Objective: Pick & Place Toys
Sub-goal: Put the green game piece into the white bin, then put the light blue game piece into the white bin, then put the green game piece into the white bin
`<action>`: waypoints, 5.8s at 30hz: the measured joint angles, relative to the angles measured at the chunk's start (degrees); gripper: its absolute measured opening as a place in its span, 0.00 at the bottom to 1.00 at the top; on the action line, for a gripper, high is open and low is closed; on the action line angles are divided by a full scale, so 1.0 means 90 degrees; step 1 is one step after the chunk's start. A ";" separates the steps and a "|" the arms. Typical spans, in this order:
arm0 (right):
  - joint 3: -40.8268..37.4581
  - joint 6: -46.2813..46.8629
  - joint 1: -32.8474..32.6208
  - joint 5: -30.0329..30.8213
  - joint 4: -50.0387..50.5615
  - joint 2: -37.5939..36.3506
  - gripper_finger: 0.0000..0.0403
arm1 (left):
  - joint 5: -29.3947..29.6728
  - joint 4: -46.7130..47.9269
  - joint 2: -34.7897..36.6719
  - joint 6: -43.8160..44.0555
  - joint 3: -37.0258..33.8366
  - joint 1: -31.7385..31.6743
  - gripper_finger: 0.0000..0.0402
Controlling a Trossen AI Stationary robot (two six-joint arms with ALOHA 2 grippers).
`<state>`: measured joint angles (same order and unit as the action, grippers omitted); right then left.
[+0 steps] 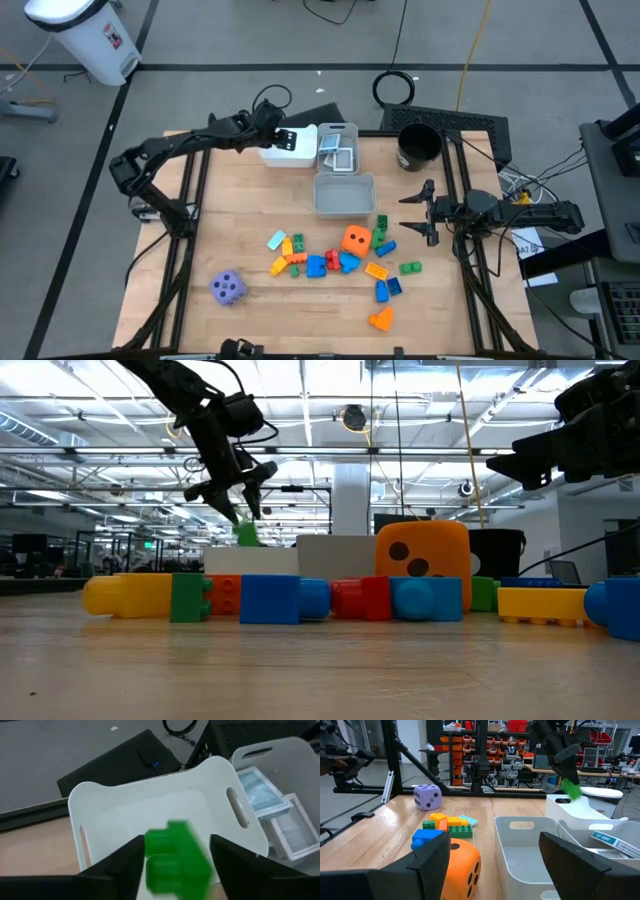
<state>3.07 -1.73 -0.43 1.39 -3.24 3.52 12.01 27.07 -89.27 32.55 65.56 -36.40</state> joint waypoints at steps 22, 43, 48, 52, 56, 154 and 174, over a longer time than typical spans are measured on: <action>-0.0001 -0.0001 0.0000 0.0000 0.0001 0.0000 0.69 | -0.1308 0.0230 0.0485 -0.1222 0.0432 0.1611 0.81; -0.0002 0.0000 0.0000 0.0000 0.0001 0.0001 0.69 | -0.0113 0.3060 -0.0074 0.1722 -0.0162 0.4898 0.69; 0.0000 0.0000 0.0000 0.0000 0.0001 0.0001 0.69 | -0.0160 0.2058 -0.0073 0.2026 -0.0902 0.5185 0.66; -0.0001 -0.0001 0.0001 0.0000 0.0000 0.0000 0.69 | -0.0179 0.1452 -0.0153 0.2265 -0.1341 0.5348 0.64; -0.0002 0.0000 0.0002 0.0000 -0.0001 0.0000 0.69 | -0.0158 0.1425 -0.0170 0.2401 -0.1560 0.5477 0.64; 0.0000 0.0000 0.0000 0.0000 0.0001 0.0009 0.69 | 0.1430 -0.1070 0.0345 -0.0682 -0.1302 0.1104 0.38; -0.0001 -0.0001 0.0001 0.0000 0.0001 0.0009 0.69 | 0.1116 -0.1412 0.0142 -0.1580 -0.1302 0.0852 0.83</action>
<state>3.06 -1.74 -0.42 1.39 -3.22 3.60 22.05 14.36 -88.00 18.33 53.84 -28.73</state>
